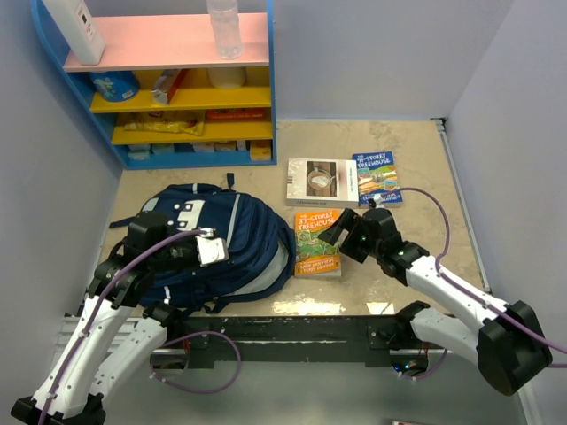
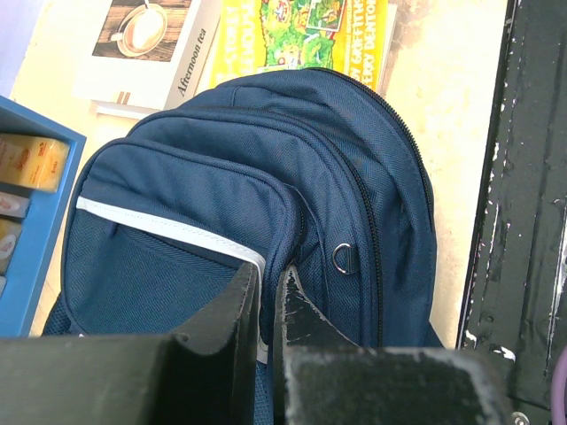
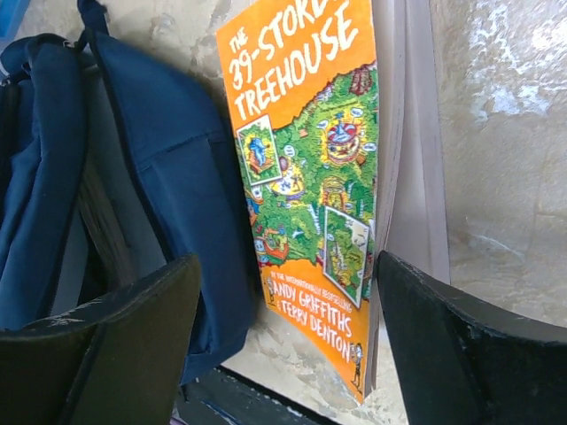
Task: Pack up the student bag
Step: Pick up the book from the center of the board, then place the book in the student bag.
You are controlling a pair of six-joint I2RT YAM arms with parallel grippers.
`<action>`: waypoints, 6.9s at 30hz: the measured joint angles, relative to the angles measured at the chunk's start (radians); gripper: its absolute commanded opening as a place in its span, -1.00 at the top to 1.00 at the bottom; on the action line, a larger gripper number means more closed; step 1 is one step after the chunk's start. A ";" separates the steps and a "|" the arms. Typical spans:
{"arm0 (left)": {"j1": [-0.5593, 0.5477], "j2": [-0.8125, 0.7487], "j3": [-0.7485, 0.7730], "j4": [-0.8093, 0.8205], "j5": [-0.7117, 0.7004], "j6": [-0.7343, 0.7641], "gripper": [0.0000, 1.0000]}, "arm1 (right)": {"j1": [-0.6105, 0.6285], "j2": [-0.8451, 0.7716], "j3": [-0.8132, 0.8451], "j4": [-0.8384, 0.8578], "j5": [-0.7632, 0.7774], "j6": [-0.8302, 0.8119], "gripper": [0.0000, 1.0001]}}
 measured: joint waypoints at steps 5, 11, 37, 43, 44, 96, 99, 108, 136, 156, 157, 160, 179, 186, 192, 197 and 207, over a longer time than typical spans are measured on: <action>0.000 0.000 0.000 0.001 -0.001 0.000 1.00 | 0.003 0.031 -0.062 0.097 -0.013 0.034 -0.50; 0.000 0.000 0.000 0.001 -0.004 0.000 1.00 | 0.003 0.089 -0.153 0.219 -0.035 0.074 -0.13; 0.000 0.011 0.000 0.001 -0.018 -0.003 1.00 | 0.052 0.109 -0.174 0.386 -0.068 0.137 0.44; 0.000 0.011 0.000 0.000 -0.018 -0.003 1.00 | 0.060 0.180 -0.163 0.388 -0.054 0.131 1.00; 0.000 0.011 0.000 0.000 -0.018 -0.003 1.00 | 0.062 0.171 -0.158 0.376 -0.051 0.129 1.00; 0.000 -0.019 0.006 0.053 -0.043 -0.095 1.00 | 0.325 0.230 0.309 -0.048 0.053 -0.144 -0.97; 0.000 -0.017 0.006 0.052 -0.040 -0.092 1.00 | 0.309 0.306 0.311 -0.049 0.067 -0.196 -0.97; 0.000 -0.018 0.013 0.025 -0.022 -0.073 1.00 | 0.259 0.464 0.198 0.164 -0.112 -0.195 -0.45; 0.002 0.185 0.192 -0.248 0.222 0.238 1.00 | 0.283 0.306 -0.016 0.459 -0.415 -0.031 -0.97; 0.034 0.076 0.147 -0.254 0.259 0.258 1.00 | 0.356 0.512 0.024 0.571 -0.504 0.054 -0.97; 0.034 0.074 0.143 -0.247 0.259 0.254 1.00 | 0.364 0.529 0.029 0.585 -0.515 0.069 -0.97; 0.038 0.071 0.136 -0.219 0.262 0.228 1.00 | 0.395 0.565 0.033 0.648 -0.530 0.122 -0.97; 0.042 0.066 0.112 -0.174 0.281 0.179 1.00 | 0.484 0.840 -0.114 1.342 -0.544 0.626 0.71; 0.046 0.152 0.187 -0.246 0.266 0.215 1.00 | 0.511 0.955 -0.106 1.524 -0.491 0.690 1.00; 0.046 0.188 0.208 -0.268 0.265 0.220 1.00 | 0.501 0.909 -0.105 1.484 -0.470 0.687 1.00; 0.047 0.125 0.208 -0.259 0.248 0.213 1.00 | 0.478 0.739 -0.107 1.394 -0.465 0.599 1.00; 0.050 0.014 0.194 -0.198 0.227 0.179 1.00 | 0.434 0.428 0.059 0.890 -0.413 0.190 1.00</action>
